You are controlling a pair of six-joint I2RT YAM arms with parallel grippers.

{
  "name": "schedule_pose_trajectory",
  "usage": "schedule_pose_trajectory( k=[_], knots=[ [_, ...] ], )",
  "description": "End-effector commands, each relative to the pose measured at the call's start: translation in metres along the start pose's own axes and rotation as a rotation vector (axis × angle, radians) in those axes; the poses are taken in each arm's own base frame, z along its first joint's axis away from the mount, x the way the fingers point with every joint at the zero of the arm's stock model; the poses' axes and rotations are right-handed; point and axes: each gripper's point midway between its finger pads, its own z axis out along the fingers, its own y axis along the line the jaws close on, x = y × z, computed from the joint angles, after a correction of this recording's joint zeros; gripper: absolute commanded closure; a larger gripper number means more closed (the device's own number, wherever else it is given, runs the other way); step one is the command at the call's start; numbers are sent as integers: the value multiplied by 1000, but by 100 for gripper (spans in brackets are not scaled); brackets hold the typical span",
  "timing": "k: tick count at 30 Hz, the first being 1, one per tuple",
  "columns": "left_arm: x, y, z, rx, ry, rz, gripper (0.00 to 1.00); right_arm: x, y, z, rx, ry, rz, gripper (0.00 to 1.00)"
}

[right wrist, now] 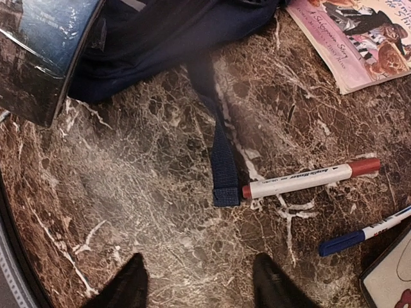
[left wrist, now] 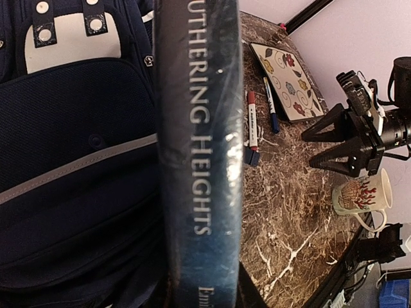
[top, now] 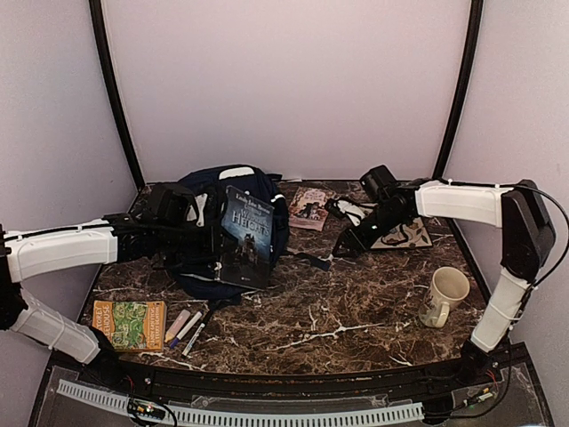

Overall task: Pack the student bag
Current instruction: Pass from the left arm to the right

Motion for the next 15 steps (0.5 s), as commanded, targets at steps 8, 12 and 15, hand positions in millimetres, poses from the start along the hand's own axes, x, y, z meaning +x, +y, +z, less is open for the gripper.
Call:
schedule_pose_trajectory(
  k=[8, 12, 15],
  knots=[
    [-45, -45, -19, 168, -152, 31, 100, -5, 8, 2, -51, -1, -59, 100],
    [-49, -60, -27, 264, -201, 55, 100, -17, 13, -9, -59, -32, -81, 72],
    [-57, -78, -42, 395, -293, 82, 100, -33, 27, -31, -125, -123, -93, 1]
  ],
)
